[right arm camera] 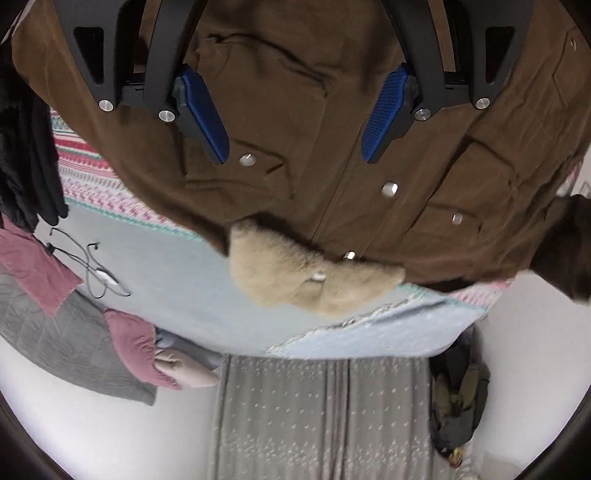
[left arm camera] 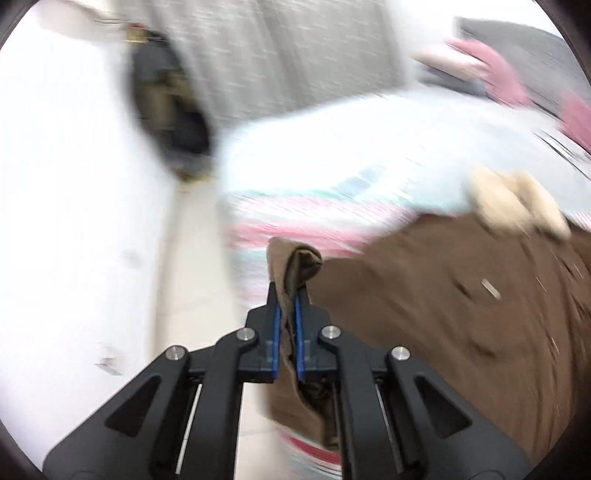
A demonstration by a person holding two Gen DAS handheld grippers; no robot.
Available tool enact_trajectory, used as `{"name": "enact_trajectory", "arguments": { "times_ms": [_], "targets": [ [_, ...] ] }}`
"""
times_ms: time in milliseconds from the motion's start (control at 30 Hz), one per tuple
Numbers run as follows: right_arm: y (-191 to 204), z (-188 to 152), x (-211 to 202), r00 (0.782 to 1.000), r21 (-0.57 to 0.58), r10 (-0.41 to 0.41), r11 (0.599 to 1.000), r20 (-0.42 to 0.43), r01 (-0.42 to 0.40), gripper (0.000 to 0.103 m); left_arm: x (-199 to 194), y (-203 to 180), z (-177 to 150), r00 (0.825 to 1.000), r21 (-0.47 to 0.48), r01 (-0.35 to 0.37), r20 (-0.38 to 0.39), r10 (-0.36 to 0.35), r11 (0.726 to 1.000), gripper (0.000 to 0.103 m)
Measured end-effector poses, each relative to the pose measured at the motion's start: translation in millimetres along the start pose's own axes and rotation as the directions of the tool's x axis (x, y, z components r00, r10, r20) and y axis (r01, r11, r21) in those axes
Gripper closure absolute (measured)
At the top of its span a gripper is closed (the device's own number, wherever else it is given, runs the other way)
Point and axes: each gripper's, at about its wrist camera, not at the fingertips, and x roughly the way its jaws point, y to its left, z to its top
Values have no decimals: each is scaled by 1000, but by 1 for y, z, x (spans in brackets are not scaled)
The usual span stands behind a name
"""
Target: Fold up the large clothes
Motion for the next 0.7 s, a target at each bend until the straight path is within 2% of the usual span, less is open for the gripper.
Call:
{"name": "enact_trajectory", "arguments": {
  "times_ms": [67,133,233,300,433,533,567,667,700],
  "targets": [
    [-6,2,-2,1000,33,24,999,4,-24,28,6,34,21,994,-33,-103,23,104,994,96],
    [-8,2,-2,1000,39,25,999,-1,-25,28,14,63,36,975,-42,-219,38,221,975,96],
    [-11,2,-4,1000,38,2,999,2,-2,28,29,96,45,955,-65,-294,23,296,954,96],
    [-14,2,-4,1000,52,-4,999,1,4,28,48,113,44,934,-52,-357,8,357,933,96],
    [-18,1,-2,1000,81,1,997,-11,-1,28,84,116,32,901,-16,-435,-24,434,900,96],
    [-18,-1,0,1000,75,-13,997,-18,15,28,112,110,23,884,-4,-466,-54,465,885,94],
    [-18,-2,1,999,73,-23,997,-27,25,28,121,110,20,875,-3,-480,-76,479,877,89],
    [-21,-6,2,997,72,-43,996,-61,48,28,135,112,16,847,-12,-520,-136,514,854,86],
    [-25,-8,0,997,74,-44,996,-71,49,28,133,112,15,849,-25,-518,-142,509,855,80]
  ]
}}
